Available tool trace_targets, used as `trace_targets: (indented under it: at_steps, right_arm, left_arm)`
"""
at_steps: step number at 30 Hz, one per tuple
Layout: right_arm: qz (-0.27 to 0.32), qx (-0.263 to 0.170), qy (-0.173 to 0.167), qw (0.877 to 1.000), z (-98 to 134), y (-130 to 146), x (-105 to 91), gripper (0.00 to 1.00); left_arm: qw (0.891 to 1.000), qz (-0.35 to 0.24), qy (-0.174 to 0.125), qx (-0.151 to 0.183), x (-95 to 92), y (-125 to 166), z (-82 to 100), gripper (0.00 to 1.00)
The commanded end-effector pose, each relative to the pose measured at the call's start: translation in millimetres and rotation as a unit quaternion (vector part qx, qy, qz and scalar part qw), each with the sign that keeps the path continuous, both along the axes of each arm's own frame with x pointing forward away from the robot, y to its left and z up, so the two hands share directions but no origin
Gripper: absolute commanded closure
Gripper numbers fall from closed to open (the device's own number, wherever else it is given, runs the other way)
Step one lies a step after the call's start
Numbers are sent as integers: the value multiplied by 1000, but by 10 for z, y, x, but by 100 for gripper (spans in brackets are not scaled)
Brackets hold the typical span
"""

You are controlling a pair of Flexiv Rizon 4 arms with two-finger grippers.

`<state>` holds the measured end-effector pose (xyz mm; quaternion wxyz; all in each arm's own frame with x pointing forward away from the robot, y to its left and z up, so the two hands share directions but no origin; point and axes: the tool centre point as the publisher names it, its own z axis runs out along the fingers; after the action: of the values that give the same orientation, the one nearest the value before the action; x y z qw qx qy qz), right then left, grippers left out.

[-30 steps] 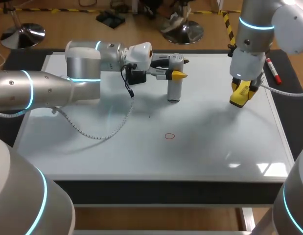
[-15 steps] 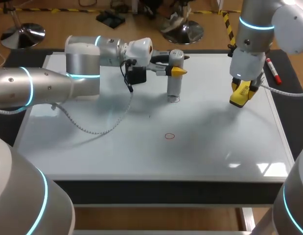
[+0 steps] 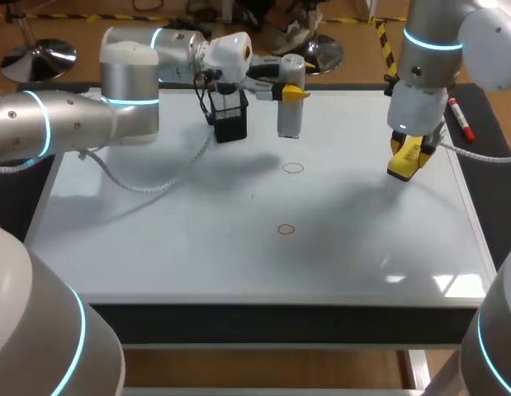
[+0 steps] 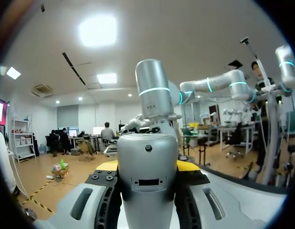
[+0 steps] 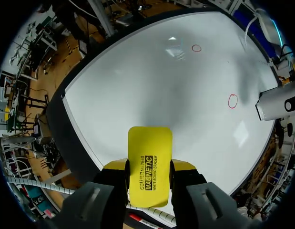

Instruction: Pick up the inspection probe, press it on each red-marked spot on the whiteboard one by one, put down the probe, pick up the eraser, and wipe off all the red marks.

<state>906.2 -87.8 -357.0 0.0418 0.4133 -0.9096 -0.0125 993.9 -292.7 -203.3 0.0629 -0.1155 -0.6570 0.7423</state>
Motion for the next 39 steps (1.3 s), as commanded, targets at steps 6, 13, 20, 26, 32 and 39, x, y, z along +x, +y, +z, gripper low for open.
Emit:
trace_targets:
  at_steps: [6,13,20,26,32,39]
  right_arm:
    - [1,-1,0,1000,6,-5,4,100]
    - [1,-1,0,1000,6,-5,4,100]
    - [1,-1,0,1000,6,-5,4,100]
    - [1,-1,0,1000,6,-5,4,100]
    - [1,-1,0,1000,6,-5,4,100]
    - [1,-1,0,1000,6,-5,4,100]
  left_arm:
    - [1000,-22,3,0,368,9,128,100]
    - [999,-40,14,-1,553,26,193,100]
    - [998,-60,25,-4,650,61,251,100]
    - [998,-63,21,4,715,125,253,100]
    - [998,-61,18,6,715,158,247,100]
    - [998,-61,18,6,715,158,247,100]
